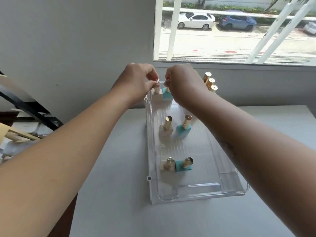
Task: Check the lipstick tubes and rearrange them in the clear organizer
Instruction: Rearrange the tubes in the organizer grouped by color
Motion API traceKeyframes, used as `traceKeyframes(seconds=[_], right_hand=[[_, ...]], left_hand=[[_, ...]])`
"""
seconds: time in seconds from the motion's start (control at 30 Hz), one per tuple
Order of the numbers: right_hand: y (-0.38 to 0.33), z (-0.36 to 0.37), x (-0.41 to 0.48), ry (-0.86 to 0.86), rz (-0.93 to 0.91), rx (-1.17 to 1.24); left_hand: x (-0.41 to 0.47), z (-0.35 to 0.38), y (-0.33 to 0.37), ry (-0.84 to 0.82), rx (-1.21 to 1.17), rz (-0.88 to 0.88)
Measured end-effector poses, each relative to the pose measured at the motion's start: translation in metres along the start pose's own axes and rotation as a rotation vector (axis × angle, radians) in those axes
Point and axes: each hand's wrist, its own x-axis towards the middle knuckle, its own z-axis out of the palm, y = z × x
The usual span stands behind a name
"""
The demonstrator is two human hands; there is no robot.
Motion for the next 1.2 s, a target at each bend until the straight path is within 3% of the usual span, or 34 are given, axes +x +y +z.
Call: traceKeyframes(seconds=[0.4, 0.67, 0.93, 1.2], right_hand=[[-0.001, -0.021, -0.019, -0.021, -0.037, 0.100], [0.016, -0.040, -0.068, -0.033, -0.121, 0.334], [0.041, -0.038, -0.106, -0.190, -0.162, 0.210], [0.037, -0.026, -0.103, -0.143, -0.118, 0.153]], left_hand=[[-0.006, -0.005, 0.001, -0.026, -0.002, 0.001], [-0.048, -0.019, 0.024, 0.034, -0.059, 0.027], [-0.097, -0.008, 0.043, -0.186, -0.075, -0.004], [-0.089, 0.004, 0.038, -0.158, -0.032, 0.006]])
